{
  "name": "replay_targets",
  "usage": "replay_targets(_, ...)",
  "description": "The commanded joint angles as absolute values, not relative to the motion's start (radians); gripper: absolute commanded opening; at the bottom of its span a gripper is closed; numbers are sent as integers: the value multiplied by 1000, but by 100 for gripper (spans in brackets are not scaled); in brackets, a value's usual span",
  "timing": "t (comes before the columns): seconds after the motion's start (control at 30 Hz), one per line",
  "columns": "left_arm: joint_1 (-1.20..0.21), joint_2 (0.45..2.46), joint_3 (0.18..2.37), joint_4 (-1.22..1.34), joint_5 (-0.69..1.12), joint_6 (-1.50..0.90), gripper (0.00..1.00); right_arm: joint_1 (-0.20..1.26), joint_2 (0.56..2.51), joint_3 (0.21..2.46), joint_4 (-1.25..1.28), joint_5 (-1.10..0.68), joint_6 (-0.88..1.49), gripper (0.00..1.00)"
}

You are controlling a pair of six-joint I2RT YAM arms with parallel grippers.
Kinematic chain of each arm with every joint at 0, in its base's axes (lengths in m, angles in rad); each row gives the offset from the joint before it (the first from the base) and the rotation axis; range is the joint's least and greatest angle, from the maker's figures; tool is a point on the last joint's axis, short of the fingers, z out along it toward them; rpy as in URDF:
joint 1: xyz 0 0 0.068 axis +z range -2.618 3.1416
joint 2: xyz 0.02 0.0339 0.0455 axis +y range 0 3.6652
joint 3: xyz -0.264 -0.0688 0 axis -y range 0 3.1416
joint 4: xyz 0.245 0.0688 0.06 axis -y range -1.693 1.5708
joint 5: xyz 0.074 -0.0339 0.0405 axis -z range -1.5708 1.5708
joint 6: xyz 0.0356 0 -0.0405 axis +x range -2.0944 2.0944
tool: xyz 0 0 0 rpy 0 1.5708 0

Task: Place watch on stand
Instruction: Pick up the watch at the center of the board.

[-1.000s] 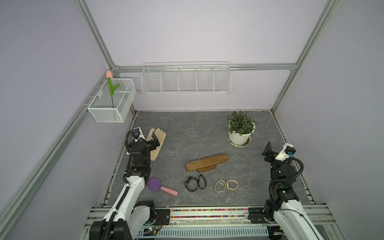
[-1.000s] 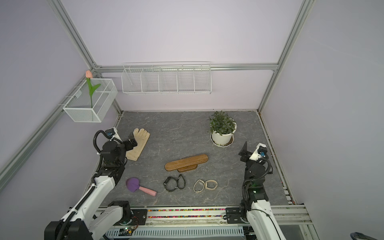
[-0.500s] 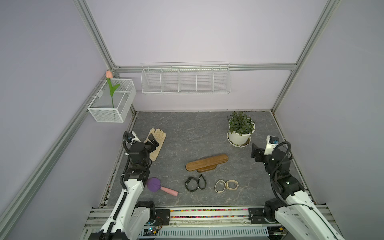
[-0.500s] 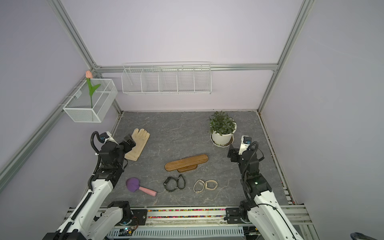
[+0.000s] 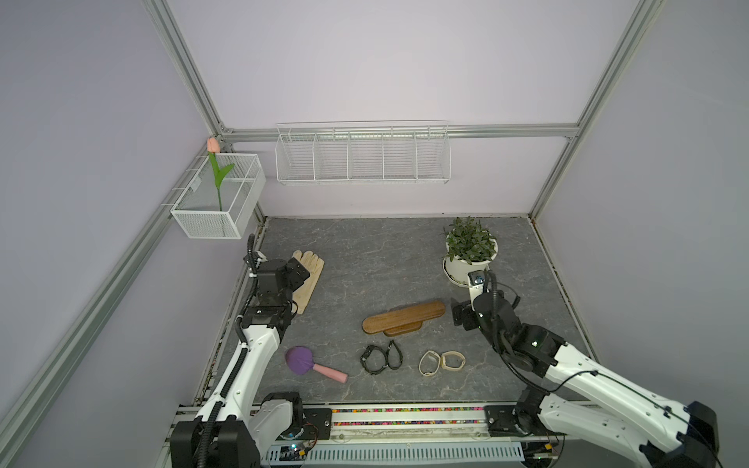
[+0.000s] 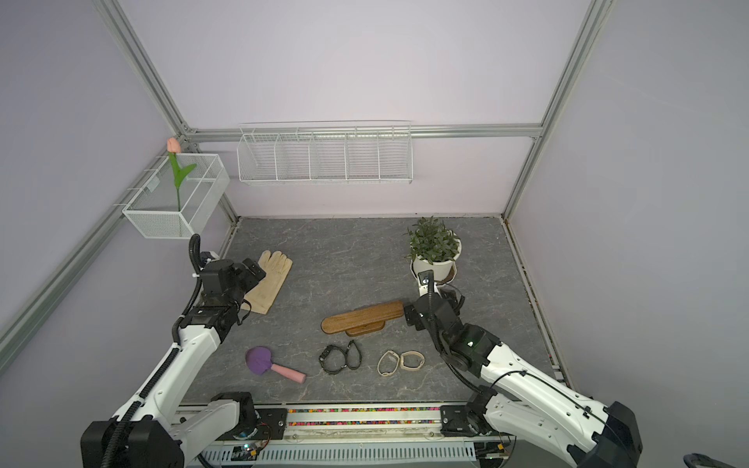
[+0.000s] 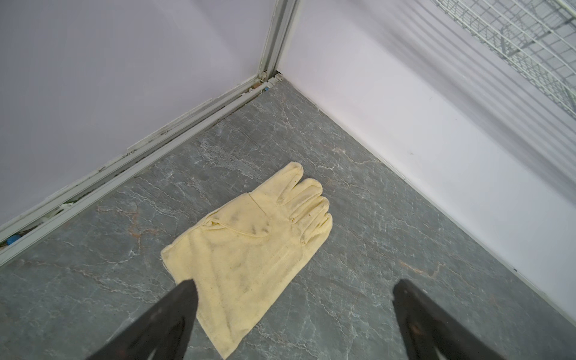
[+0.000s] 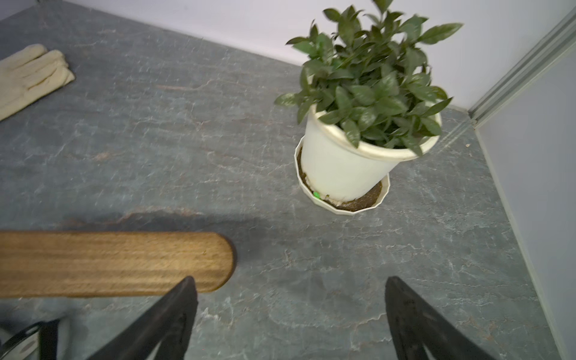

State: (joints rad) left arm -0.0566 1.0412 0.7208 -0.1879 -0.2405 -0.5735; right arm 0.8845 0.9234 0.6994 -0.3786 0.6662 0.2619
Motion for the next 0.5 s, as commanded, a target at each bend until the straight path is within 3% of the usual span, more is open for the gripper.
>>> replay_targets(0.0,-58,1001,751,-232,-175,-566,97,993,982,758,-532,789,365,95)
replay_targets(0.1,-59,972,760,-266,-163,-562,92,1110,1074,822,-633,824,476,88)
replay_targets(0.23,-58,968,784,-312,-146,-563,92,1242,1215,935,-714,801,631,72)
replay_targets(0.47,-58,932,762,-260,-73,-554,86,1326,1404,1070,-666,628,697,70)
